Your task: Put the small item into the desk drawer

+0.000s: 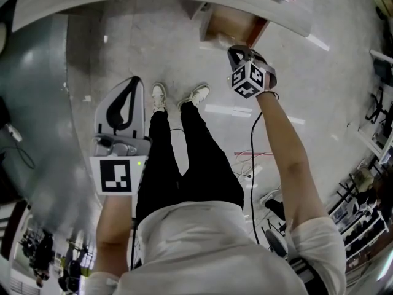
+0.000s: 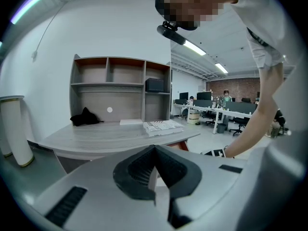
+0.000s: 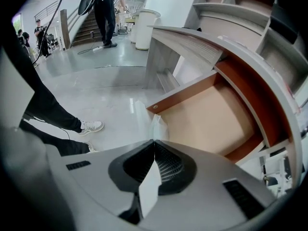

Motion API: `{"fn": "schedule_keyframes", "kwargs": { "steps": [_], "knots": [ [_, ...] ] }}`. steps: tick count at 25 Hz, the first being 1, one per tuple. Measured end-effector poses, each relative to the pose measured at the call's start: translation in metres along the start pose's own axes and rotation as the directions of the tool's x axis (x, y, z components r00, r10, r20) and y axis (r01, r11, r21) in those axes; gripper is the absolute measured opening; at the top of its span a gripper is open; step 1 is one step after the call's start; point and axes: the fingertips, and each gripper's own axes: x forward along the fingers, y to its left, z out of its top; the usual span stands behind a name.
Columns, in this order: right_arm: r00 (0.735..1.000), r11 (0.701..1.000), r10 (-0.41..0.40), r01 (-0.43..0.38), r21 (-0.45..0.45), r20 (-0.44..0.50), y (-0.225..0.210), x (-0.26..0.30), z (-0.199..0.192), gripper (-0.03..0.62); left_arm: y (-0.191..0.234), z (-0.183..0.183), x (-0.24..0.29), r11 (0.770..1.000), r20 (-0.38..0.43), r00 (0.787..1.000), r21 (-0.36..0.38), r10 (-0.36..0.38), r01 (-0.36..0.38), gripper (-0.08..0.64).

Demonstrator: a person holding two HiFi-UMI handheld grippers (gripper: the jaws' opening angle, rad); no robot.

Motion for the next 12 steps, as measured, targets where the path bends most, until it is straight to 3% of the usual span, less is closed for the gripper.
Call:
{"fn": "schedule_keyframes", "kwargs": {
  "steps": [12],
  "knots": [
    [1.0, 1.0, 0.004, -0.004, 0.007, -0.027, 0.0108, 0.0046, -0.0053, 0.026, 0.0053, -0.0082, -0.0017, 1.0, 0.0, 1.0, -0.008, -0.01, 0.01, 0.017]
  ]
}}
